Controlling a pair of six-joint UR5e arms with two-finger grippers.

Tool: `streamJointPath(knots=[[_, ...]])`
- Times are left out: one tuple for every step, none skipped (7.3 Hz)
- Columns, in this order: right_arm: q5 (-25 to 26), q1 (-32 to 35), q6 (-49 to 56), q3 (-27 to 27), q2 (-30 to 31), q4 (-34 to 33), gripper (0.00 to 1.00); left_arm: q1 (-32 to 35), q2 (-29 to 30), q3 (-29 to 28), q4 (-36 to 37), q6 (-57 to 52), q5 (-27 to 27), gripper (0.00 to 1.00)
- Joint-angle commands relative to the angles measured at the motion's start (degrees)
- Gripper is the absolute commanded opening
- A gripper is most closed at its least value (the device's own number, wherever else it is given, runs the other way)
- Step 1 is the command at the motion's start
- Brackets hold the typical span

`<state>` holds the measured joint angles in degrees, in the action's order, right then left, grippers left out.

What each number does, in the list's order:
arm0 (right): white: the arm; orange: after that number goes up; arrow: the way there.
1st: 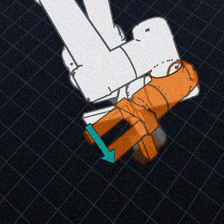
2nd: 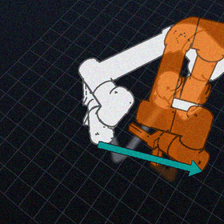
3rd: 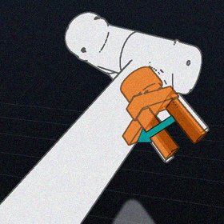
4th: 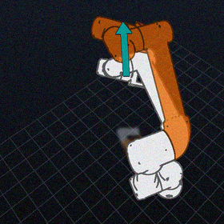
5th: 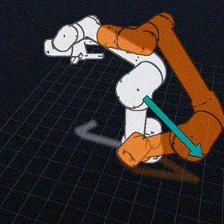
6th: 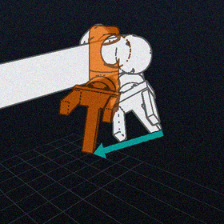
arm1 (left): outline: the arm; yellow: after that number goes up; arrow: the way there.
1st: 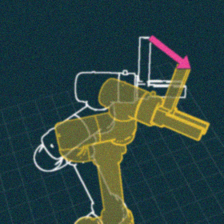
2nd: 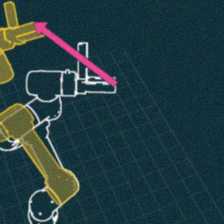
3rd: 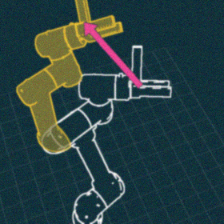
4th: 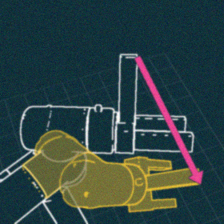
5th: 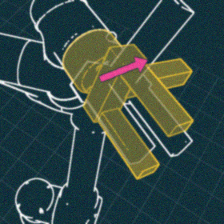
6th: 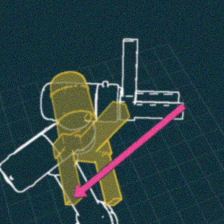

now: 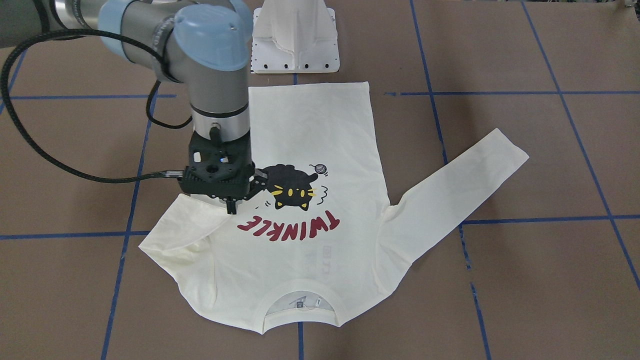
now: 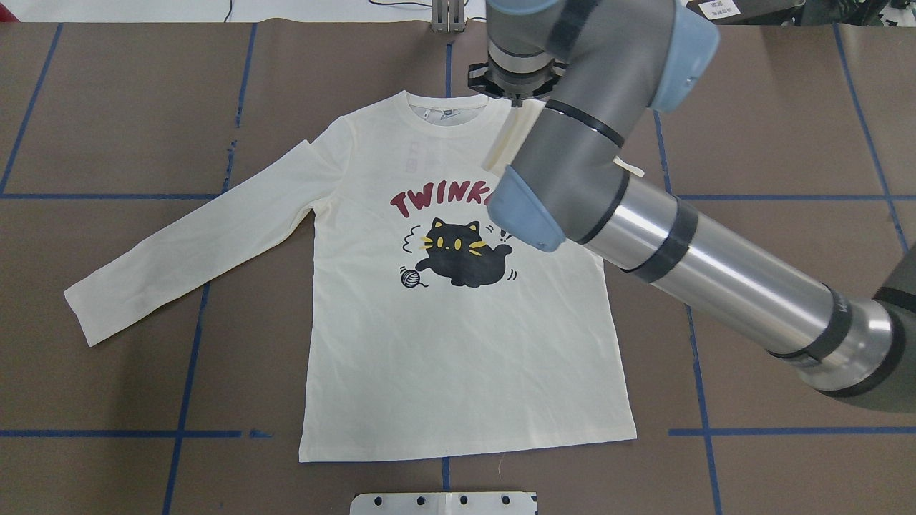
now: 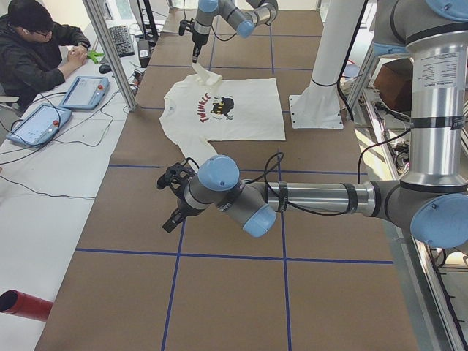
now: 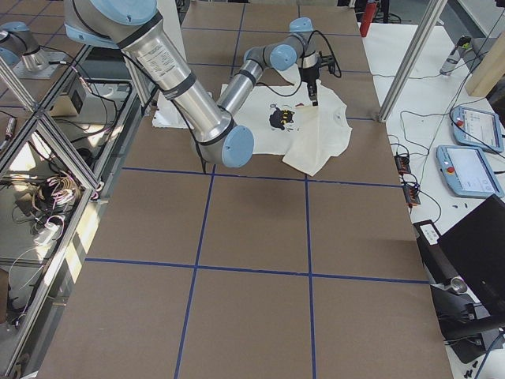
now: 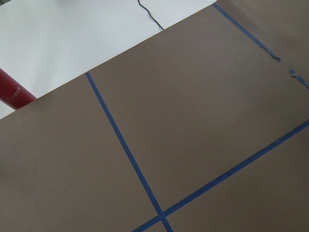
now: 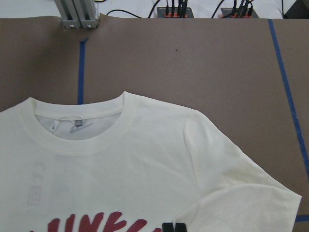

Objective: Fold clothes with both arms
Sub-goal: 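Carry the sleeve with the right gripper across the shirt toward the collar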

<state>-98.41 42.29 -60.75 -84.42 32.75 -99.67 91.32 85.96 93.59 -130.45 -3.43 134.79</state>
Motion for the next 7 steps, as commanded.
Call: streamJointPath(knots=[[10.18,-8.05,0.20,13.34,-7.26,10.82,0.00,0.00,0.09,-0.95,-0.07,0.00,0.04,1.00],[13.56,-11.32,-0.06,18.80,-8.92,13.51,0.00,0.00,0.00,-1.04,-0.07,-0.08,0.04,1.00],[16.20,-13.53,-0.76,23.29,-12.85,14.23,0.00,0.00,-0.09,-1.12,-0.07,-0.09,0.04,1.00],[17.88,-15.03,-4.77,27.42,-15.41,15.19,0.00,0.00,-0.09,-1.21,-0.07,-0.17,0.04,1.00],[18.51,-15.66,-5.42,29.64,-15.87,18.25,0.00,0.00,-0.09,-1.21,-0.07,-0.17,0.04,1.00],[18.77,-16.01,-6.91,31.40,-16.83,19.93,0.00,0.00,-0.26,-1.13,-0.07,-0.35,0.04,1.00],[18.78,-16.19,-8.92,34.55,-20.24,20.12,0.00,0.00,-0.44,-1.13,-0.07,-0.35,0.04,1.00]])
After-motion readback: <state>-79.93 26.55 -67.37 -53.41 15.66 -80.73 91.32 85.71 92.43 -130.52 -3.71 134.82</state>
